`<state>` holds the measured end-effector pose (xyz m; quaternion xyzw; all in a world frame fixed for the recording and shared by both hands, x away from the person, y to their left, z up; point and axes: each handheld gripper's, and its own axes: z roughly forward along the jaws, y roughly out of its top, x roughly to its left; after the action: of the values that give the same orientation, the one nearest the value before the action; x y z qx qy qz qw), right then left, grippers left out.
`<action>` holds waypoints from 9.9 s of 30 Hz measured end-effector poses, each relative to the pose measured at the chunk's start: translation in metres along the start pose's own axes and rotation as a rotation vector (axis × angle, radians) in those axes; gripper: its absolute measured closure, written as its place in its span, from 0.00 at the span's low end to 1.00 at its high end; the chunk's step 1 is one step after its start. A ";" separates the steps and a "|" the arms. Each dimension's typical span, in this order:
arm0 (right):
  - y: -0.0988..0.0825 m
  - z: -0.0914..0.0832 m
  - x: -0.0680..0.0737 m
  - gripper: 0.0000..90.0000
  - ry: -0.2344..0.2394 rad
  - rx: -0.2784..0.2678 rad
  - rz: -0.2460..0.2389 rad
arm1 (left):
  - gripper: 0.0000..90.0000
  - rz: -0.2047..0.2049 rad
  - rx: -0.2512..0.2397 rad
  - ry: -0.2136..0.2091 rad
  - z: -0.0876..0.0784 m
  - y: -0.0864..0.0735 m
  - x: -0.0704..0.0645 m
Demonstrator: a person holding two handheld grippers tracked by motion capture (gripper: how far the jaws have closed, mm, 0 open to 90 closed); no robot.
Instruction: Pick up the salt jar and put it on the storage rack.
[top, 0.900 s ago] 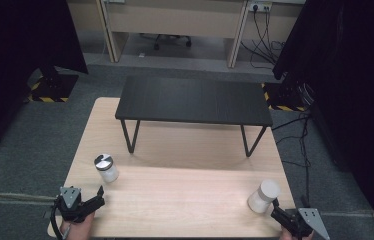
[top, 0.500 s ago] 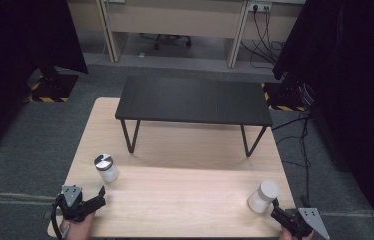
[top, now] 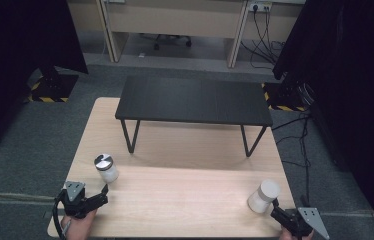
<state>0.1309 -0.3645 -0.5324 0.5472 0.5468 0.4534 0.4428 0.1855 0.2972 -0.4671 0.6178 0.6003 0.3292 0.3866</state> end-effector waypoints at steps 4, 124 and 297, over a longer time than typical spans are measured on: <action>0.000 0.000 -0.001 0.00 0.002 -0.001 0.001 | 0.00 0.019 -0.004 -0.008 0.003 0.007 -0.005; 0.000 0.000 -0.003 0.00 0.006 -0.003 0.006 | 0.35 0.102 0.058 -0.061 0.034 0.087 -0.049; 0.004 0.005 0.010 0.00 -0.054 0.026 -0.031 | 0.32 0.208 -0.080 -0.186 0.096 0.288 -0.115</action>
<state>0.1365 -0.3547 -0.5293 0.5562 0.5490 0.4245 0.4572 0.4026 0.1802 -0.2558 0.6888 0.4809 0.3326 0.4285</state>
